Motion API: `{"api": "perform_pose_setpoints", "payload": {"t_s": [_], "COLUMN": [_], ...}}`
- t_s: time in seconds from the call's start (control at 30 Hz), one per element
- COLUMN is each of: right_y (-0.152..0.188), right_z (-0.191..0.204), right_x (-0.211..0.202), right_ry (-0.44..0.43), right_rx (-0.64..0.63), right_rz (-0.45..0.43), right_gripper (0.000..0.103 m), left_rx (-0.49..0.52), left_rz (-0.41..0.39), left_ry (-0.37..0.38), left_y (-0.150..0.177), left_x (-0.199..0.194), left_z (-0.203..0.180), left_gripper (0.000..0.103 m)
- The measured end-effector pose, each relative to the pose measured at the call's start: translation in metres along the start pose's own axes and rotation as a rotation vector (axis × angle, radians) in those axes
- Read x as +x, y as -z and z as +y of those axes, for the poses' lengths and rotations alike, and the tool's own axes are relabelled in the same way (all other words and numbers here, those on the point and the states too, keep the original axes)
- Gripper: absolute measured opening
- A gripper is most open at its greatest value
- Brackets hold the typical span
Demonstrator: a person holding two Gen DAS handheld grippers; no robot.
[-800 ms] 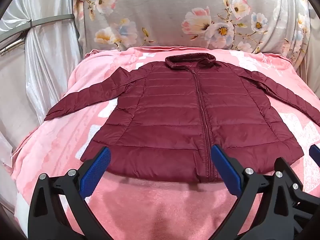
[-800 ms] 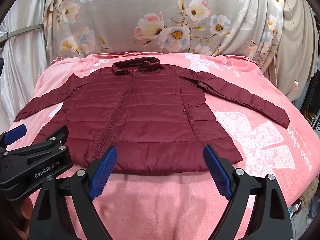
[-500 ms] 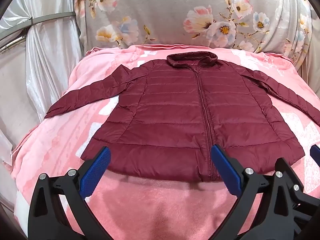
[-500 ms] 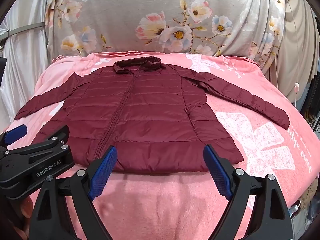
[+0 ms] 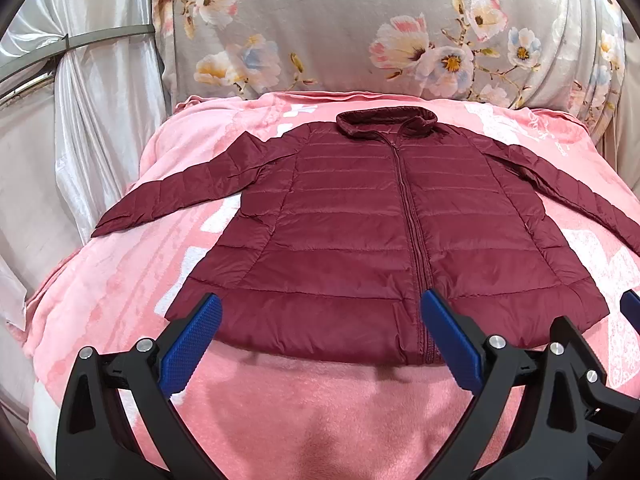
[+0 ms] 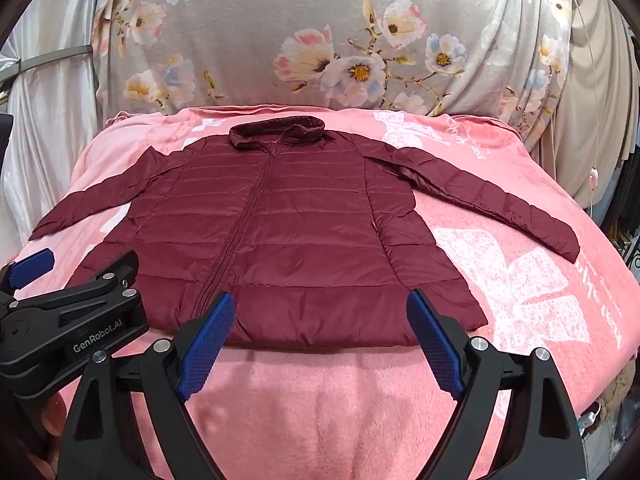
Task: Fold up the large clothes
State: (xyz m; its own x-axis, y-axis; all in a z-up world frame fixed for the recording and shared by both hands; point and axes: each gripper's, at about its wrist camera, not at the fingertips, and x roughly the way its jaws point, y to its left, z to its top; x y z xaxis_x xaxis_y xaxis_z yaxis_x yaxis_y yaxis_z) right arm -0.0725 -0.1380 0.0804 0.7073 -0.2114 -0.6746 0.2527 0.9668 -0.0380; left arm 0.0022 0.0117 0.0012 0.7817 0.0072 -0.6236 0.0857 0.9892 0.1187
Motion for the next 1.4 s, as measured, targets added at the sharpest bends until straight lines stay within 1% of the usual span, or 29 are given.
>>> {"api": "perform_pose_setpoints", "payload": {"t_s": [1.4], "right_y": [0.0024], "right_z": [-0.0014], "right_x": [0.0073], "right_ry": [-0.003], "right_rx": [-0.001], "right_rz": [-0.004], "right_gripper": [0.085], "left_rx": [-0.001], "left_rz": [-0.001], "left_ry": [0.000], "left_y": [-0.0013], "left_x": [-0.0013], "left_z": [0.0010], "left_gripper": [0.096]}}
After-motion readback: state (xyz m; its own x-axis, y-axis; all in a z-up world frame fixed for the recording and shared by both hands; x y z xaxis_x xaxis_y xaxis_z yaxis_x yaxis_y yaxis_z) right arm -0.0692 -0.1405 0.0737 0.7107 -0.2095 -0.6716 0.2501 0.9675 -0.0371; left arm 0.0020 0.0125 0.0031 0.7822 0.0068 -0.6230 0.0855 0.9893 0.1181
